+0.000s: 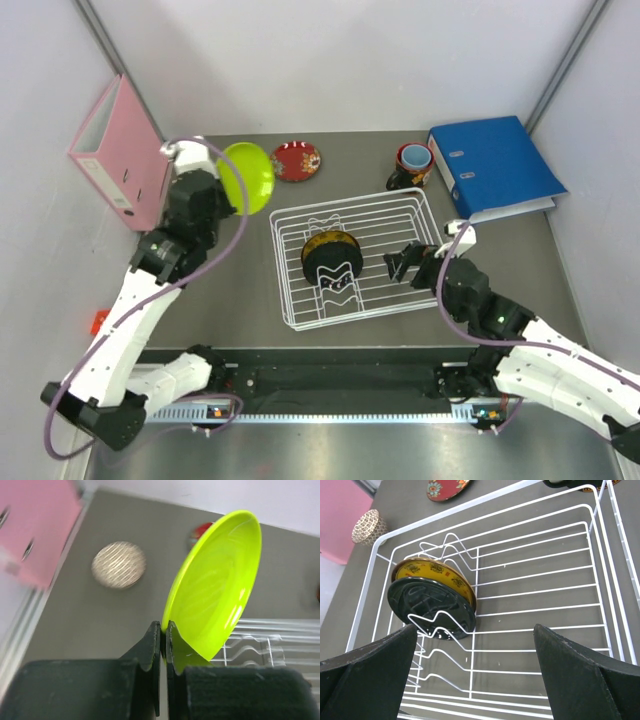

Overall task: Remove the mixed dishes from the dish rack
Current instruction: Pick up the plate from the dish rack, then place the plate at the center of the board.

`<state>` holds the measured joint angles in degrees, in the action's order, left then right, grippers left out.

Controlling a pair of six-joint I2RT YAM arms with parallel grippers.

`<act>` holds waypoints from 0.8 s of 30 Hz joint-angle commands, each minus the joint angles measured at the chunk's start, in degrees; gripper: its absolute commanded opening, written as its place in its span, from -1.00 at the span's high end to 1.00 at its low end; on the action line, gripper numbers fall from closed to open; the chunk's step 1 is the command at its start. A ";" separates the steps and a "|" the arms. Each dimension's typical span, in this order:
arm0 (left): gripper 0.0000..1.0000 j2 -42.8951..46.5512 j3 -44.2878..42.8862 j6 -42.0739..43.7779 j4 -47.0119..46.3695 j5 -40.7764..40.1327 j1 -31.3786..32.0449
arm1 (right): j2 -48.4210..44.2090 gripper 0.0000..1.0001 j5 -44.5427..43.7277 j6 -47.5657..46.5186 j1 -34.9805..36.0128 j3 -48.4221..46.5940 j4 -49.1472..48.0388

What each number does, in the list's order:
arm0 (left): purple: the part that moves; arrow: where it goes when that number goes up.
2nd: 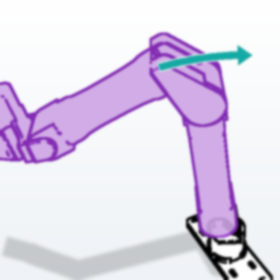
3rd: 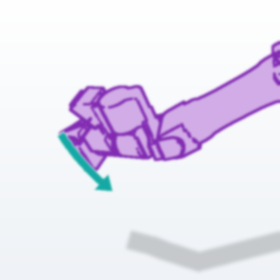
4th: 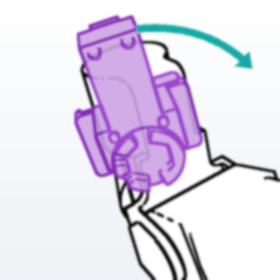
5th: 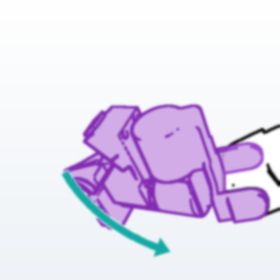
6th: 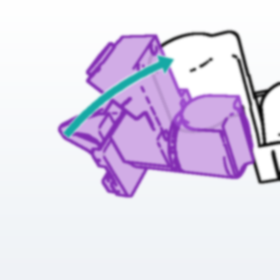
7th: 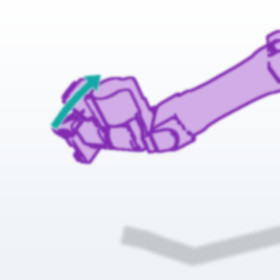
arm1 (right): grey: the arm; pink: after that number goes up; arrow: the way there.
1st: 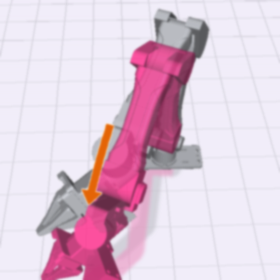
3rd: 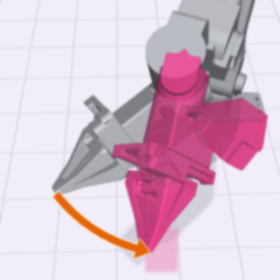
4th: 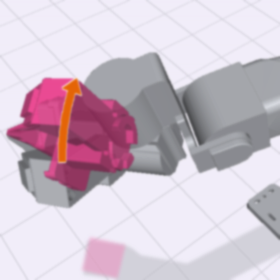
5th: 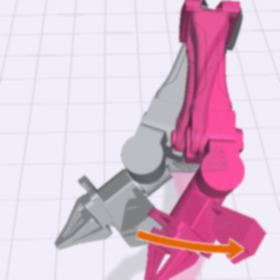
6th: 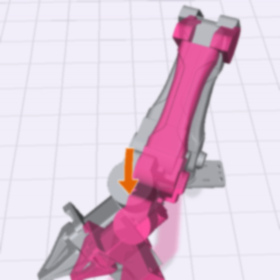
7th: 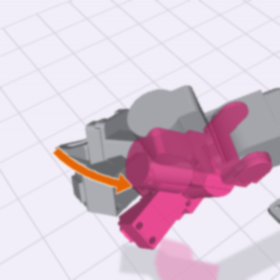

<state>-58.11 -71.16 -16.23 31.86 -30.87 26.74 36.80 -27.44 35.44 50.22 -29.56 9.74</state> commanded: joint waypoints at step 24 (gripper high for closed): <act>1.00 -0.61 30.38 -39.40 -17.43 33.42 -32.81 | -3.49 -1.00 1.51 1.03 0.23 3.81 -2.53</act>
<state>-59.18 -40.29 -52.69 27.16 -2.09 -5.89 33.45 -26.39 36.25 50.22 -25.80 9.43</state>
